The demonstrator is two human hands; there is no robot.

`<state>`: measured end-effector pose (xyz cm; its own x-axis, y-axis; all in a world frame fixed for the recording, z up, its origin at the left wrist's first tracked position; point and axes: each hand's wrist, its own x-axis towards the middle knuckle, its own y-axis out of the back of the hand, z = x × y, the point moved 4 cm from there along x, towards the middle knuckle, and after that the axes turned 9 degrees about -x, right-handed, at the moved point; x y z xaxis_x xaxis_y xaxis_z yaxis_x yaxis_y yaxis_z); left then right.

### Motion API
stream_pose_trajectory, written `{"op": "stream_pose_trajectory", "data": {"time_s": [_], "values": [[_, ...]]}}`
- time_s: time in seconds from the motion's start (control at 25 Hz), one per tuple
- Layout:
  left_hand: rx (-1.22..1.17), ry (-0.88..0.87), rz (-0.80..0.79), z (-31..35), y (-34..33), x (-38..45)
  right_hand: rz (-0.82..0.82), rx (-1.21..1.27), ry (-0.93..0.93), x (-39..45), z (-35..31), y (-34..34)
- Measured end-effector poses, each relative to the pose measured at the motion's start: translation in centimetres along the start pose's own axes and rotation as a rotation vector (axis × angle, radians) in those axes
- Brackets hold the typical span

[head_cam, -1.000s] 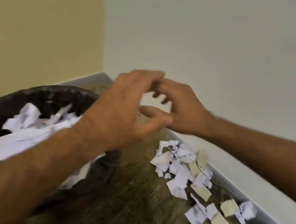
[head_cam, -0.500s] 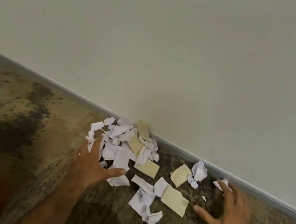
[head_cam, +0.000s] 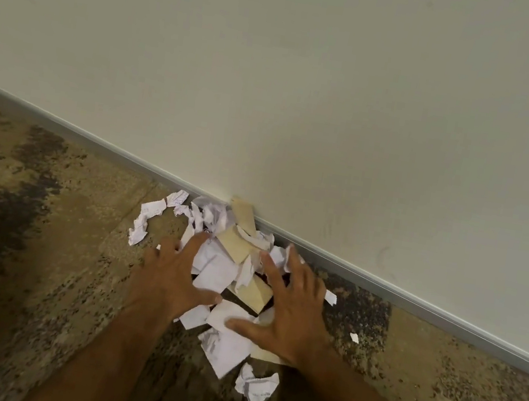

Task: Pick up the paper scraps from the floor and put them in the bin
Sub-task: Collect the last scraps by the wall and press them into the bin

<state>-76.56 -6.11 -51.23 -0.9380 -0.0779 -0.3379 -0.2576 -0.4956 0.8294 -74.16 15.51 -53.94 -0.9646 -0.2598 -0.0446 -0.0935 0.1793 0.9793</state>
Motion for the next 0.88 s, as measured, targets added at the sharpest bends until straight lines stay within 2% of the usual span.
{"op": "stream_pose_trajectory", "data": {"time_s": [0.24,0.48,0.72,0.88], "values": [[-0.324,-0.035,0.056,0.4,-0.2,-0.6,-0.096,-0.195,0.112,5.0,-1.6,0.9],[-0.454,-0.044,0.151,-0.3,0.5,-2.2,-0.214,0.147,0.029,6.8,-2.1,1.3],[-0.505,-0.005,0.3,-1.8,4.3,-4.4,-0.083,0.225,-0.081,6.2,-2.4,3.7],[-0.59,-0.039,0.336,-1.1,8.0,-6.6,0.01,0.281,-0.135,5.4,-2.5,8.2]]}}
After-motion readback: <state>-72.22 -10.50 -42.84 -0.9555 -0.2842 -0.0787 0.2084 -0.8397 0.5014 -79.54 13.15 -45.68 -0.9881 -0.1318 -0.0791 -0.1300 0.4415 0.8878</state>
